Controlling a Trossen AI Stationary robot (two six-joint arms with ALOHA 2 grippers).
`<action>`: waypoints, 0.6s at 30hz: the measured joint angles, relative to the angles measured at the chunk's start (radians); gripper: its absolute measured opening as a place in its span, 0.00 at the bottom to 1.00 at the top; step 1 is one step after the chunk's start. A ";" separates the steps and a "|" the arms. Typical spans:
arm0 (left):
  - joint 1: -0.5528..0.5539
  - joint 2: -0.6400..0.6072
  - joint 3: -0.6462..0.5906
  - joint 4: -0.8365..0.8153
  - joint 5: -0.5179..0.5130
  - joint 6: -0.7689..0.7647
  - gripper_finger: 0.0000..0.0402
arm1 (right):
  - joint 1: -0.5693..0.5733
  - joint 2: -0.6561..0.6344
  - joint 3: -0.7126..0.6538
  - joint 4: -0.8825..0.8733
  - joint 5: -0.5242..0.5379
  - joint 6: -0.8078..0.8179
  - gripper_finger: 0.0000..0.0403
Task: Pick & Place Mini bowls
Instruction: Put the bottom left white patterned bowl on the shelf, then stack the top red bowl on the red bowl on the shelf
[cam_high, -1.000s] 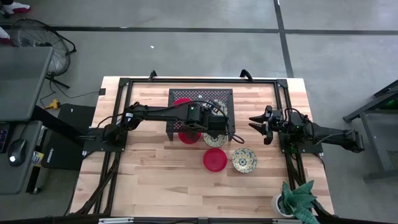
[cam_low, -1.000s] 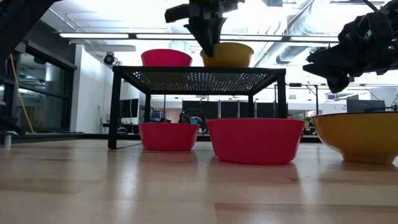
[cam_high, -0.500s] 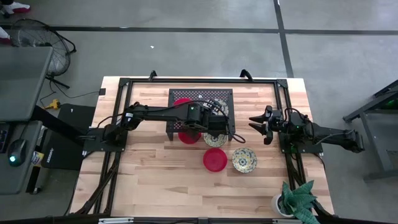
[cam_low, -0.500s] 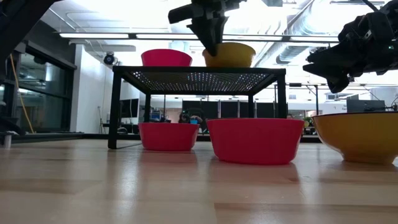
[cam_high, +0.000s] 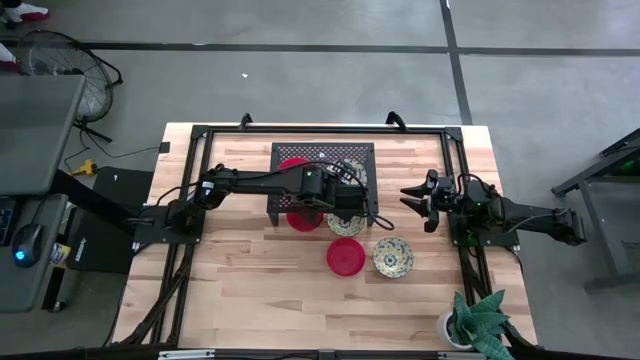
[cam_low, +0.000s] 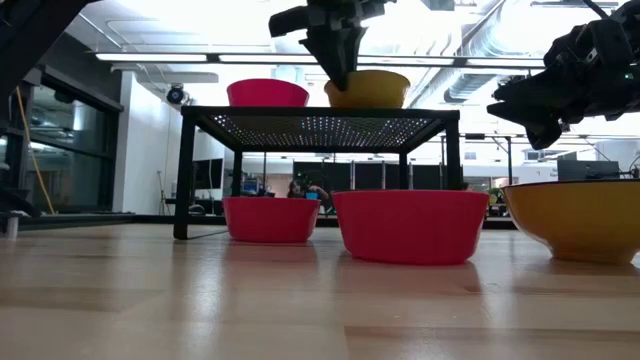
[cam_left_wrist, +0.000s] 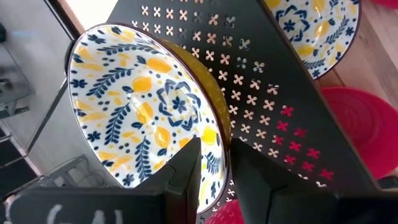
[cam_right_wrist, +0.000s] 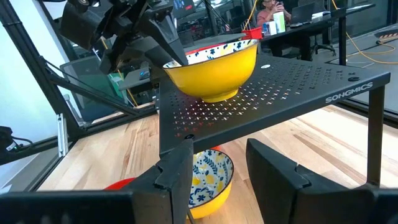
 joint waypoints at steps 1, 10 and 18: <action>0.000 0.000 0.000 -0.004 0.000 0.003 0.20 | 0.000 0.000 0.000 0.000 0.000 0.000 0.34; -0.007 0.000 0.000 -0.012 0.001 0.008 0.31 | 0.000 0.000 0.000 0.000 0.000 0.000 0.34; -0.015 -0.037 0.000 -0.013 -0.028 0.008 0.41 | 0.000 0.000 0.000 0.000 0.000 0.000 0.34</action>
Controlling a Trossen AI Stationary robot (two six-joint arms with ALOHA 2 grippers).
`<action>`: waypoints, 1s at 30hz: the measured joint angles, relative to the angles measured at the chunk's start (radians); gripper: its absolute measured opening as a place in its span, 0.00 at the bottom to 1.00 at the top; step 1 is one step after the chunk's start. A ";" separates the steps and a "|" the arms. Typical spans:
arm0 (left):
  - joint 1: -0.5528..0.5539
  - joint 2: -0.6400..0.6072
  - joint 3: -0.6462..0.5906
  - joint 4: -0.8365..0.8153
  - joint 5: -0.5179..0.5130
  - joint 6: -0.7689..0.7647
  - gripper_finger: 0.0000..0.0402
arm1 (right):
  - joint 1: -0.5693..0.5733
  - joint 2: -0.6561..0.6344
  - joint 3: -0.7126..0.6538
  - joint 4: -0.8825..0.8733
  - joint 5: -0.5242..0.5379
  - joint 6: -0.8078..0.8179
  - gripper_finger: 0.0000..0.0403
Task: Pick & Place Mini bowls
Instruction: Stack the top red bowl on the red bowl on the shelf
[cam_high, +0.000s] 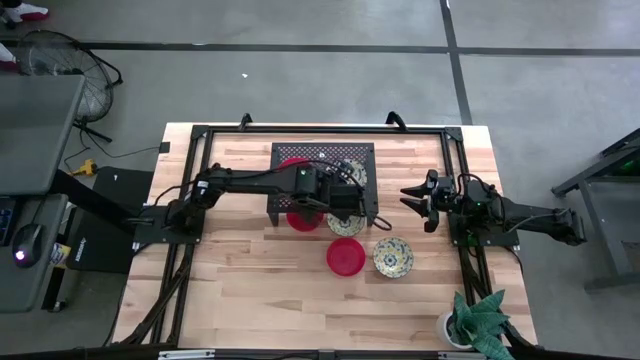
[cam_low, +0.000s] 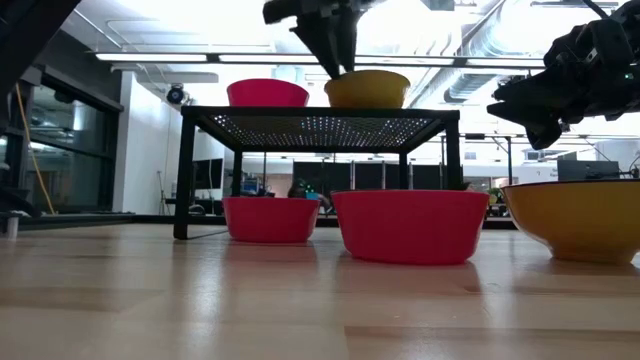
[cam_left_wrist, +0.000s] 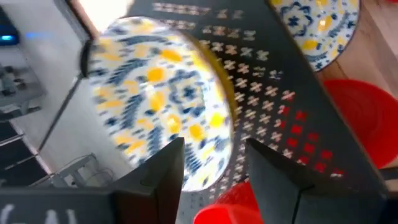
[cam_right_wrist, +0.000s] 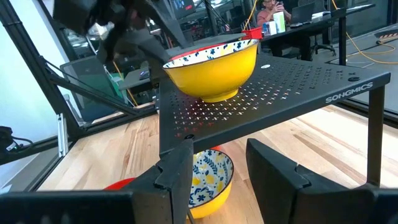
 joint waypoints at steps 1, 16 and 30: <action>-0.003 -0.009 0.000 -0.004 -0.004 0.000 0.41 | 0.000 0.000 0.000 0.000 0.000 0.000 0.34; -0.065 -0.123 -0.001 -0.016 0.163 -0.121 0.41 | 0.000 0.000 0.000 0.000 0.000 0.000 0.34; -0.117 -0.228 -0.024 0.022 0.226 -0.268 0.36 | 0.000 0.000 0.000 0.000 0.000 0.000 0.34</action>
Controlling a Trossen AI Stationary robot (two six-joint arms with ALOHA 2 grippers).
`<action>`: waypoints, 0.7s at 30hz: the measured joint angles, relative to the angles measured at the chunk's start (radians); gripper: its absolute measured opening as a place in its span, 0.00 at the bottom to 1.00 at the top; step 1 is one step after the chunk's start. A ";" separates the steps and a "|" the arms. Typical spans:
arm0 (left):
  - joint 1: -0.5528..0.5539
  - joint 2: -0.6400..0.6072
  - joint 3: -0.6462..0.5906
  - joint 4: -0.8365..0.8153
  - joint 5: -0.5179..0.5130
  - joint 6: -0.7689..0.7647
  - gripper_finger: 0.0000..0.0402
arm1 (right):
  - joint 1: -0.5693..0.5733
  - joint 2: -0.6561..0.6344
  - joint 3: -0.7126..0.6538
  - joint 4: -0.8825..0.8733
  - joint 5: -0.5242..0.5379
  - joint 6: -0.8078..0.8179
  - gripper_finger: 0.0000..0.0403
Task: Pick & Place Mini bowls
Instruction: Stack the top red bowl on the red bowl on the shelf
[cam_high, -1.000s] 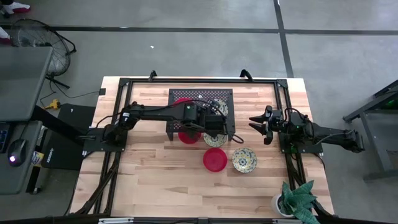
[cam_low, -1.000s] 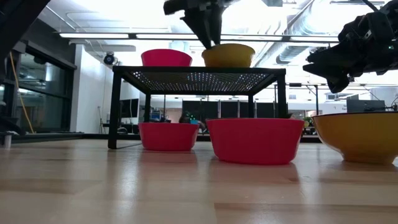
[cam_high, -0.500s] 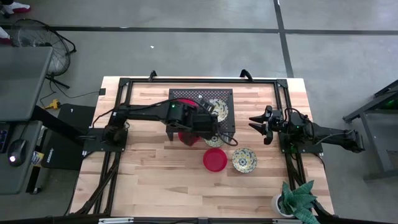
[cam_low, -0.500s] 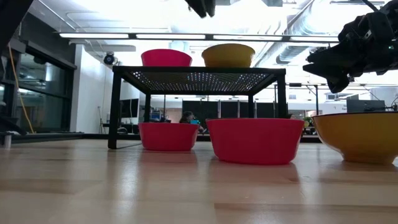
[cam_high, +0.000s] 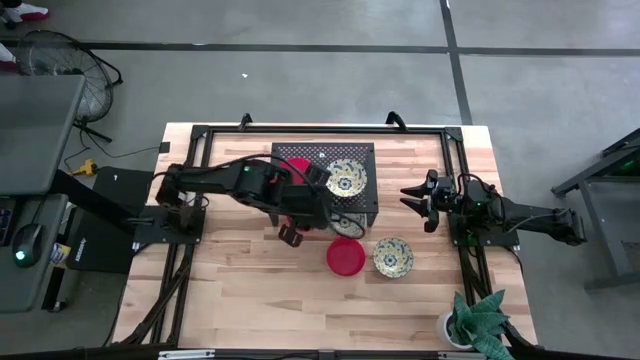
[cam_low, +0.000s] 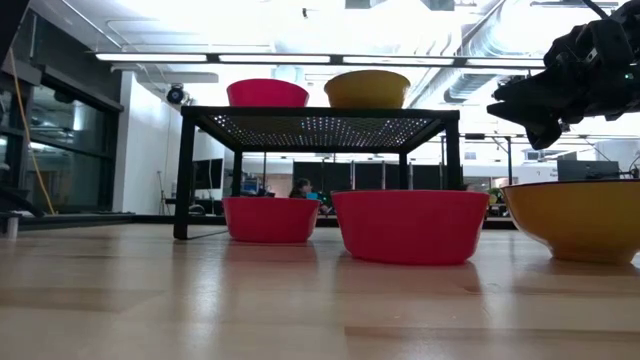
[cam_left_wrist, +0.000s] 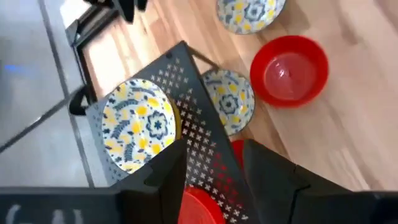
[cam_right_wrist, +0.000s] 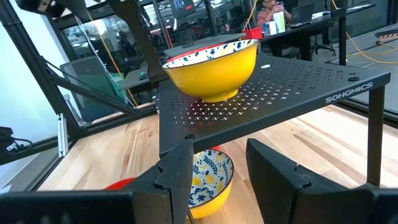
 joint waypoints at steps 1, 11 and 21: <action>0.000 -0.010 -0.015 0.002 0.020 -0.003 0.34 | 0.000 0.000 0.000 0.000 0.000 0.000 0.34; -0.019 -0.091 -0.208 0.145 0.066 -0.067 0.02 | 0.000 0.000 0.000 0.000 0.000 0.000 0.34; -0.108 -0.164 -0.445 0.194 0.079 -0.219 0.03 | 0.000 0.000 0.000 0.000 0.000 0.000 0.34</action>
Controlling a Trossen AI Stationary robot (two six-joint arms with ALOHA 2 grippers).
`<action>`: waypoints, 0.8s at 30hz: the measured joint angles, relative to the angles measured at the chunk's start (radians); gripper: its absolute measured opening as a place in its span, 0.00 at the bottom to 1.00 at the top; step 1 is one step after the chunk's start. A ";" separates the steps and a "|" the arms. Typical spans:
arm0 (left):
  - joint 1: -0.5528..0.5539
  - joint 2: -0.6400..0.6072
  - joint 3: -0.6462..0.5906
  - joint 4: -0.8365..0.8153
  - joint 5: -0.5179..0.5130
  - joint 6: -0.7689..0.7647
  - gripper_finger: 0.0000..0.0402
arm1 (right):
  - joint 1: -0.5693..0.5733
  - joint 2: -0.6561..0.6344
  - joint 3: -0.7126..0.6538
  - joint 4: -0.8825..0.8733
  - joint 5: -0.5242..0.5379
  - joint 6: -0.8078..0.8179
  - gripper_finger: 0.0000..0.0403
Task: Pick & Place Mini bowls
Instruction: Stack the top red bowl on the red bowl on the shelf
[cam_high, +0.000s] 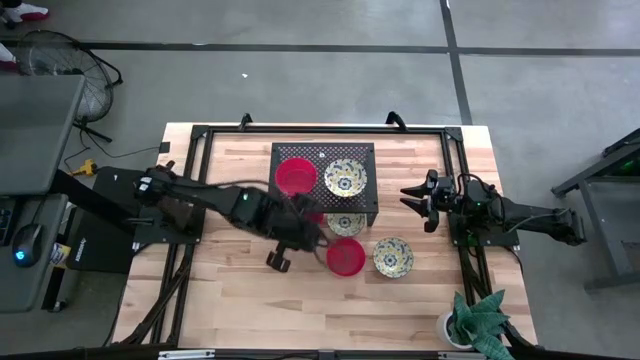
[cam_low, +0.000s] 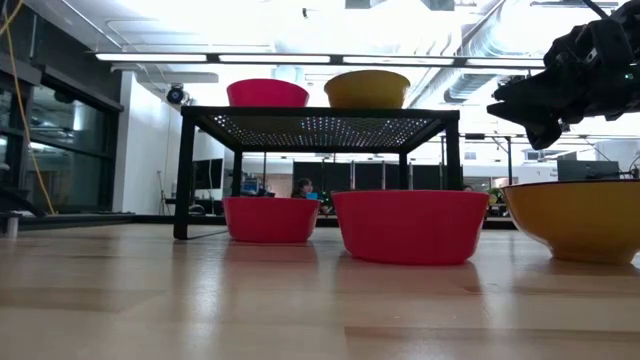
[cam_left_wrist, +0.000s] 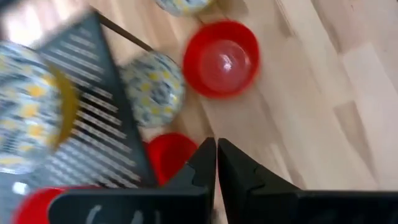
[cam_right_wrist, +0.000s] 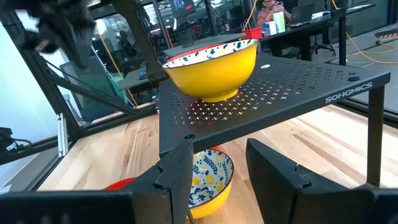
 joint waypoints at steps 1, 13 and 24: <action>-0.010 0.000 -0.016 0.003 -0.004 -0.015 0.03 | 0.000 0.000 0.000 0.000 0.000 0.000 0.34; -0.110 -0.002 -0.235 0.142 -0.015 -0.057 0.03 | 0.000 0.000 0.000 0.000 0.000 0.000 0.34; -0.139 0.004 -0.465 0.362 -0.009 -0.057 0.03 | 0.000 0.000 0.000 0.000 0.000 0.000 0.34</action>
